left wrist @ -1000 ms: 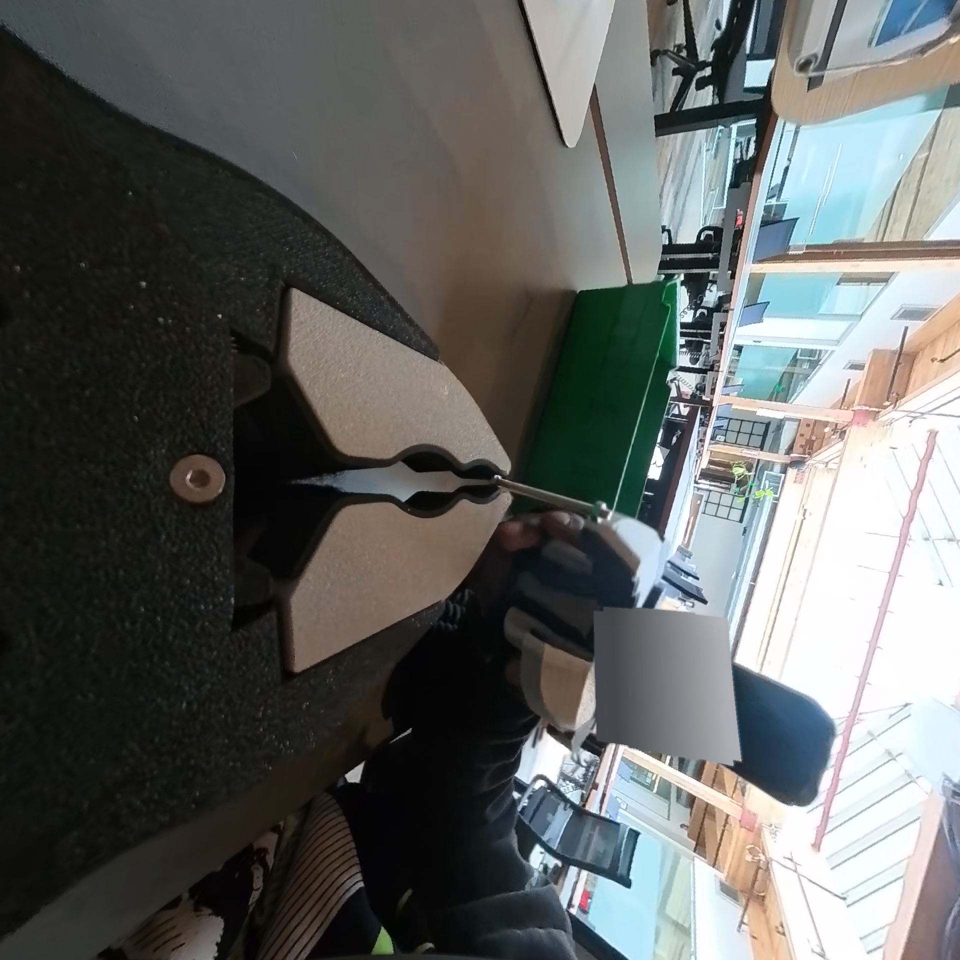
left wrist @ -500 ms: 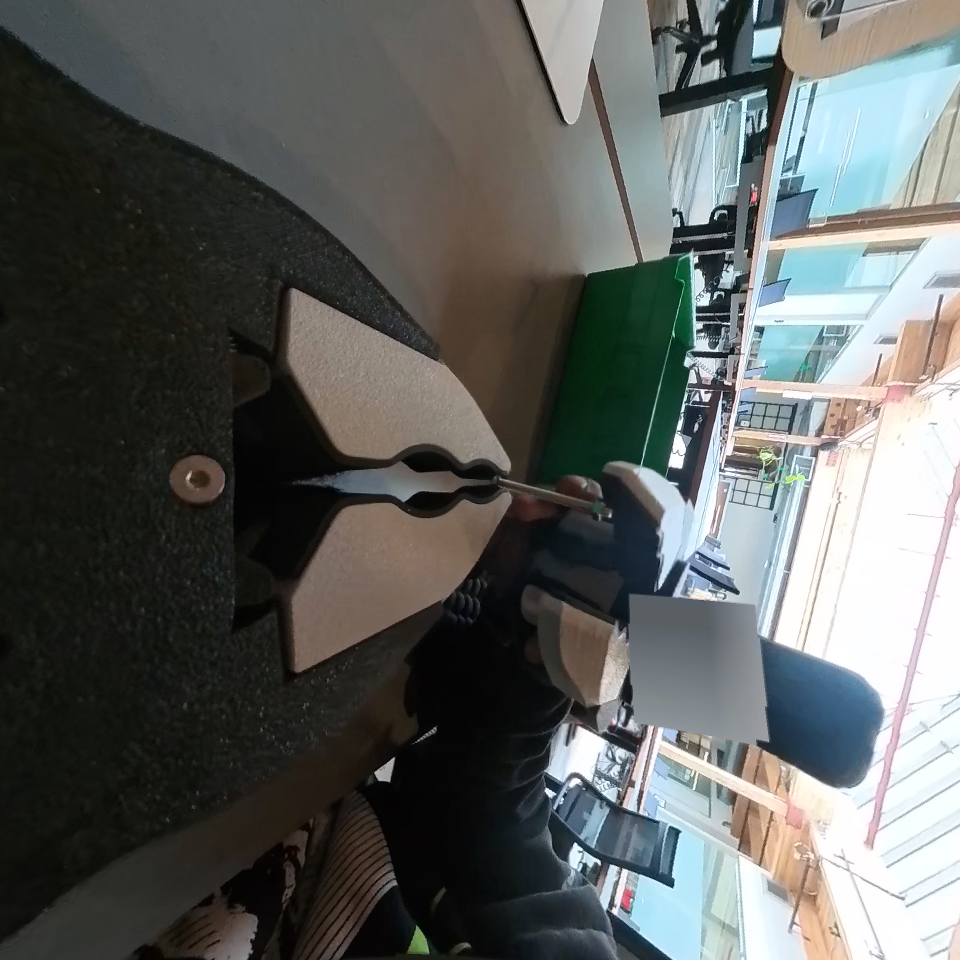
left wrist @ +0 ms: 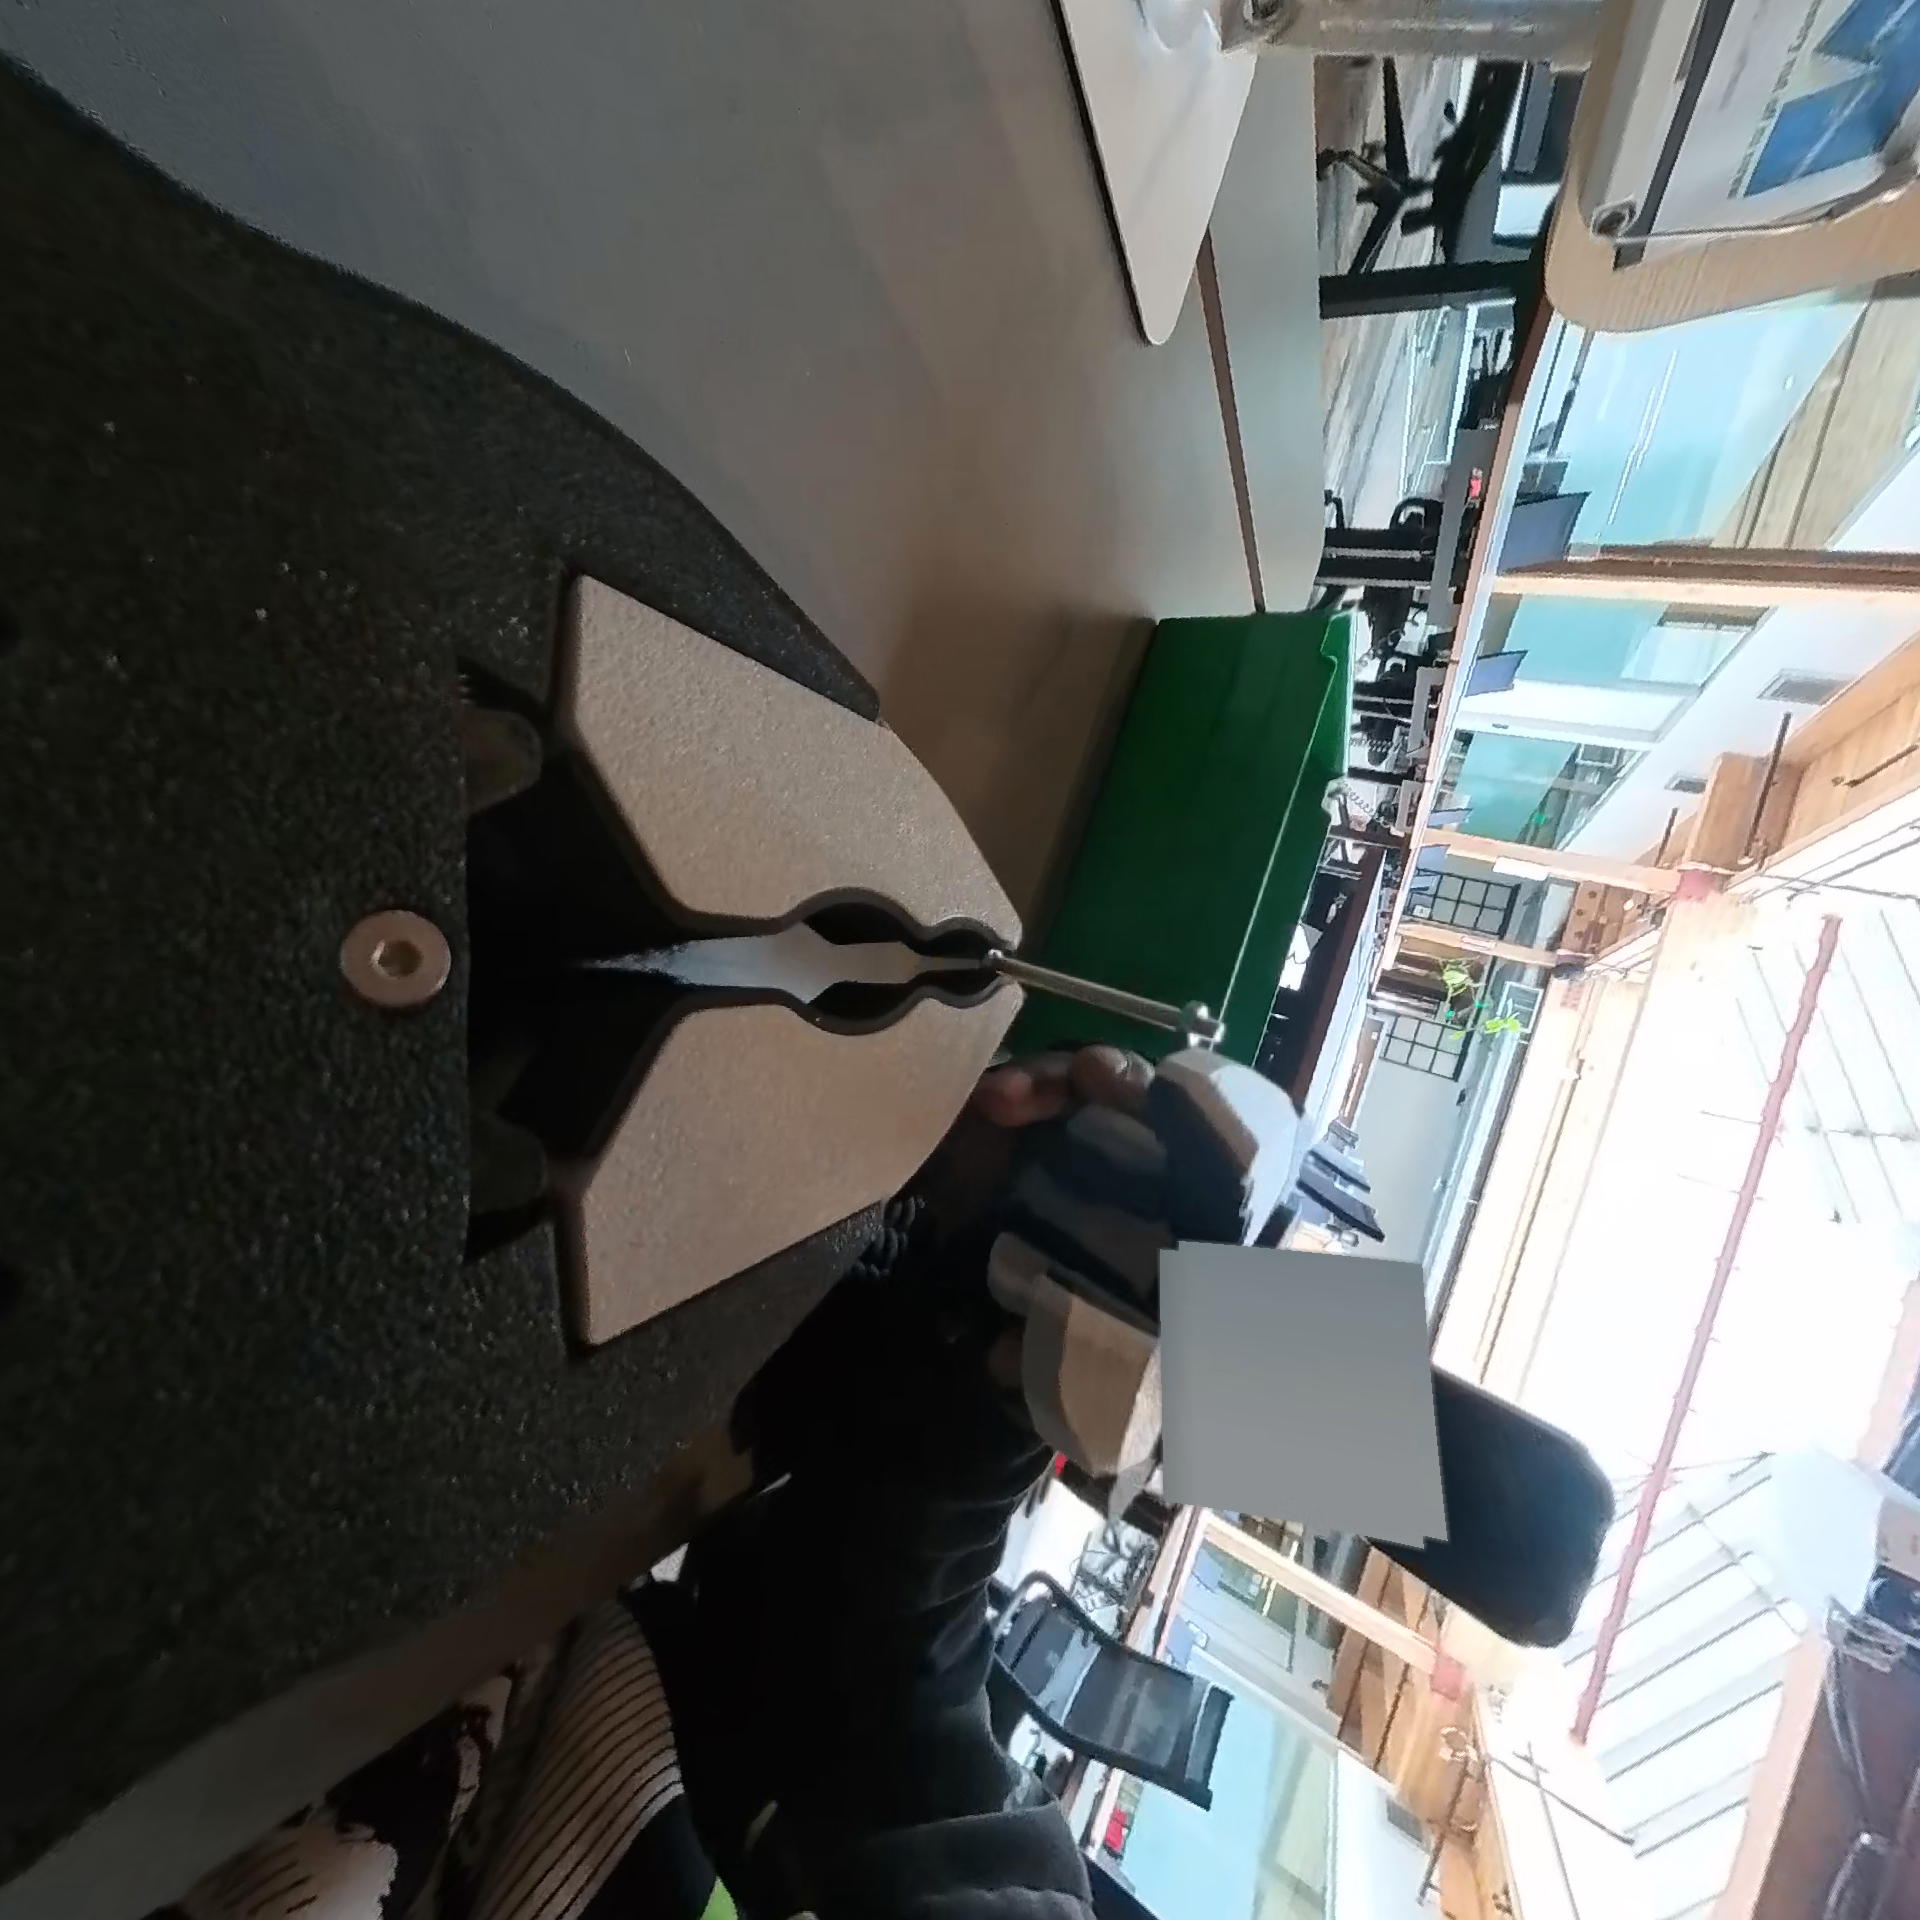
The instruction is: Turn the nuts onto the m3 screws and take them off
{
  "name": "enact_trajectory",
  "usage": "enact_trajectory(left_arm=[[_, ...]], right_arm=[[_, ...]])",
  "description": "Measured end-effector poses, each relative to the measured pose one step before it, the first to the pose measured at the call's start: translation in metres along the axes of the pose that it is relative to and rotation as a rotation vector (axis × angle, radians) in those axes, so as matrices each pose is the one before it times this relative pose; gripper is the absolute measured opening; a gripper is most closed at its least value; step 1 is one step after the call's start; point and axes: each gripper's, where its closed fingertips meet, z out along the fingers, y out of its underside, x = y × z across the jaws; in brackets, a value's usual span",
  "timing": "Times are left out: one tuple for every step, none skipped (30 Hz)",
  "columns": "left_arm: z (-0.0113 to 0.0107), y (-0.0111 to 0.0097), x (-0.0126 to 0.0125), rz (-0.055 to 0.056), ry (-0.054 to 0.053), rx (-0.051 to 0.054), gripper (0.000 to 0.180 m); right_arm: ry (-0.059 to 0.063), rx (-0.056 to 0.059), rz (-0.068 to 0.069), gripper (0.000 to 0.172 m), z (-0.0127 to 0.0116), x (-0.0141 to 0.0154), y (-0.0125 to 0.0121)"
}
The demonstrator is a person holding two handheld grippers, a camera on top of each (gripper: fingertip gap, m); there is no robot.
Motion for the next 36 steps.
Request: enact_trajectory(left_arm=[[0.00045, 0.00053, 0.00100, 0.0056, 0.0039, -0.0048, 0.001], [0.00031, 0.00051, 0.00092, 0.0038, 0.0042, -0.0038, 0.001], [0.00037, 0.00061, 0.00091, 0.0041, 0.0043, -0.0045, 0.001], [0.00055, 0.00071, 0.00121, 0.0060, 0.0058, -0.0063, 0.001], [0.00067, 0.00095, 0.00143, 0.0079, 0.0056, -0.0073, 0.001], [0.00075, 0.00095, 0.00136, 0.0090, 0.0041, -0.0078, 0.001], [0.00080, 0.00111, 0.00136, 0.0090, 0.0043, -0.0084, 0.001], [0.00080, 0.00108, 0.00147, 0.0085, 0.0057, -0.0085, 0.001], [0.00069, 0.00088, 0.00117, 0.0076, 0.0036, -0.0074, 0.001], [0.00062, 0.00065, 0.00075, 0.0060, 0.0019, -0.0056, 0.001], [0.00026, 0.00049, 0.00054, 0.0036, 0.0015, -0.0035, 0.001], [0.00007, 0.00006, -0.00021, 0.0000, -0.0016, -0.0005, 0.001], [-0.00030, -0.00038, -0.00060, -0.0030, -0.0032, 0.0029, 0.001], [-0.00052, -0.00069, -0.00106, -0.0049, -0.0053, 0.0055, 0.001], [-0.00079, -0.00083, -0.00147, -0.0064, -0.0067, 0.0075, 0.001], [-0.00087, -0.00112, -0.00163, -0.0084, -0.0067, 0.0090, 0.001], [-0.00097, -0.00129, -0.00192, -0.0108, -0.0077, 0.0103, 0.001], [-0.00094, -0.00129, -0.00179, -0.0113, -0.0059, 0.0106, 0.001], [-0.00089, -0.00101, -0.00101, -0.0082, -0.0022, 0.0084, 0.001], [-0.00033, -0.00046, -0.00039, -0.0032, -0.0006, 0.0037, 0.001], [0.00016, 0.00023, 0.00028, 0.0016, 0.0014, -0.0019, 0.001], [0.00058, 0.00072, 0.00075, 0.0047, 0.0025, -0.0058, 0.001], [0.00063, 0.00082, 0.00076, 0.0057, 0.0023, -0.0064, 0.001], [0.00044, 0.00053, 0.00098, 0.0057, 0.0031, -0.0050, 0.001], [0.00035, 0.00045, 0.00087, 0.0052, 0.0039, -0.0034, 0.001], [0.00028, 0.00039, 0.00091, 0.0044, 0.0038, -0.0030, 0.001], [0.00026, 0.00037, 0.00061, 0.0033, 0.0031, -0.0034, 0.001], [0.00044, 0.00042, 0.00055, 0.0025, 0.0023, -0.0037, 0.001], [0.00032, 0.00046, 0.00075, 0.0036, 0.0036, -0.0039, 0.001], [0.00050, 0.00055, 0.00082, 0.0048, 0.0034, -0.0043, 0.001], [0.00045, 0.00065, 0.00070, 0.0050, 0.0019, -0.0049, 0.001], [0.00055, 0.00063, 0.00061, 0.0047, 0.0017, -0.0050, 0.001], [0.00042, 0.00050, 0.00072, 0.0041, 0.0023, -0.0041, 0.001], [0.00038, 0.00032, 0.00046, 0.0029, 0.0019, -0.0032, 0.001], [0.00025, 0.00024, 0.00020, 0.0012, 0.0006, -0.0022, 0.001], [-0.00003, 0.00003, -0.00012, -0.0006, -0.0005, -0.0004, 0.001]], right_arm=[[0.0099, -0.0011, 0.0010, 0.028, 0.00012, 0.00180, 0.00012], [0.0101, 0.0002, 0.0013, 0.028, 0.00004, 0.00188, 0.00007], [0.0063, 0.0025, 0.0021, 0.028, -0.00014, 0.00133, -0.00034], [0.0062, 0.0037, 0.0033, 0.028, -0.00028, 0.00126, -0.00059], [0.0060, 0.0016, 0.0033, 0.027, -0.00006, 0.00125, -0.00031], [0.0069, -0.0020, 0.0023, 0.025, -0.00009, 0.00140, 0.00034], [0.0049, -0.0030, 0.0011, 0.023, 0.00018, 0.00101, 0.00045], [0.0015, -0.0022, 0.0008, 0.021, 0.00017, 0.00028, 0.00041], [-0.0005, -0.0024, 0.0008, 0.020, 0.00038, -0.00001, 0.00053], [-0.0033, -0.0029, -0.0015, 0.020, 0.00044, -0.00061, 0.00044], [-0.0022, -0.0028, -0.0033, 0.020, 0.00043, -0.00057, 0.00050], [-0.0016, -0.0024, -0.0041, 0.020, 0.00027, -0.00053, 0.00023], [-0.0042, -0.0032, -0.0039, 0.019, 0.00025, -0.00102, 0.00031], [-0.0049, -0.0032, -0.0027, 0.018, 0.00007, -0.00109, 0.00033], [-0.0023, -0.0018, -0.0020, 0.017, -0.00013, -0.00071, 0.00006], [0.0015, -0.0009, -0.0032, 0.016, -0.00029, -0.00014, 0.00004], [-0.0029, -0.0004, -0.0028, 0.013, -0.00059, -0.00051, -0.00020], [-0.0035, 0.0015, -0.0002, 0.011, -0.00069, -0.00074, -0.00053], [-0.0002, 0.0028, -0.0005, 0.008, -0.00085, -0.00014, -0.00068], [0.0008, 0.0042, -0.0014, 0.006, -0.00072, -0.00010, -0.00078], [0.0021, 0.0025, -0.0006, 0.006, -0.00063, 0.00033, -0.00031], [0.0031, 0.0009, 0.0002, 0.006, -0.00018, 0.00076, -0.00007], [0.0050, 0.0007, 0.0011, 0.006, 0.00014, 0.00106, 0.00018], [0.0049, 0.0018, 0.0008, 0.008, 0.00025, 0.00092, 0.00013], [0.0061, 0.0023, -0.0019, 0.012, 0.00030, 0.00092, 0.00000], [0.0031, 0.0010, -0.0053, 0.016, 0.00025, 0.00029, -0.00001], [-0.0004, -0.0013, -0.0054, 0.018, 0.00026, -0.00026, 0.00028], [0.0015, -0.0018, -0.0035, 0.020, 0.00036, -0.00009, 0.00015], [-0.0001, -0.0008, -0.0025, 0.021, 0.00036, -0.00012, 0.00017], [-0.0012, -0.0003, -0.0006, 0.021, 0.00029, -0.00019, 0.00002], [0.0000, 0.0008, -0.0009, 0.022, 0.00037, -0.00001, -0.00012], [0.0005, 0.0014, -0.0015, 0.022, 0.00005, 0.00009, -0.00020], [-0.0008, 0.0014, -0.0008, 0.022, 0.00005, -0.00011, -0.00030], [-0.0004, 0.0009, -0.0001, 0.022, 0.00001, -0.00011, -0.00023], [-0.0007, -0.0001, -0.0007, 0.022, 0.00008, -0.00009, 0.00000], [-0.0016, -0.0015, -0.0011, 0.022, 0.00009, -0.00039, 0.00026]])
